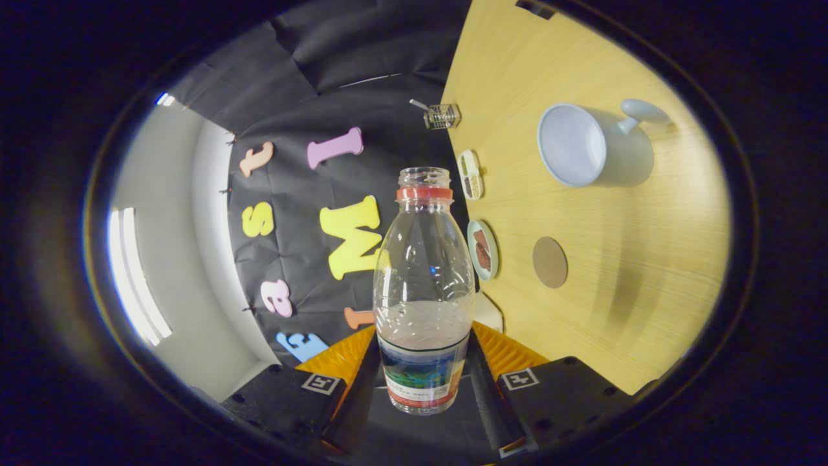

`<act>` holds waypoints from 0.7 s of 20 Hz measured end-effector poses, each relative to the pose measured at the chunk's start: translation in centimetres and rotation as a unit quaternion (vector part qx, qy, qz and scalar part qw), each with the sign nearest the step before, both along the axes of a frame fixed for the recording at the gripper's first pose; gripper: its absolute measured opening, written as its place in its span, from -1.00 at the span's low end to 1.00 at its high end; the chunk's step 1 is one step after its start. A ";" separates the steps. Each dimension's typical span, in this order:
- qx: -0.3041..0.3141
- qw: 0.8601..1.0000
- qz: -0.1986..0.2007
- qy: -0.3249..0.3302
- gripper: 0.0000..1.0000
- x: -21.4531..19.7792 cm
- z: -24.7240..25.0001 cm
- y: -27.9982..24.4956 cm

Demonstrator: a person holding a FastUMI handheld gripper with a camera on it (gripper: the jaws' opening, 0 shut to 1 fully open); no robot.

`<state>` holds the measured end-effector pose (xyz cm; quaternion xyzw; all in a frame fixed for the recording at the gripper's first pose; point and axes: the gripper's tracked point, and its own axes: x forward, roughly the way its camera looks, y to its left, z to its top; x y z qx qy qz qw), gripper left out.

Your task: Take the bottle from table, then pour the juice into the cup, finally place the bottle on the coaster

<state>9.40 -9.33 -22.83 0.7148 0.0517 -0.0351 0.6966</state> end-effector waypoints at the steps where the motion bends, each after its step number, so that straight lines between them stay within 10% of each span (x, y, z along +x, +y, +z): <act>1: -0.039 0.999 0.013 -0.002 0.51 -0.4 -0.3 0.5; 7: -0.304 0.948 0.098 -0.002 0.52 -3.2 -2.5 2.9; 14: -0.591 0.801 0.096 0.008 0.52 -5.5 0.2 0.5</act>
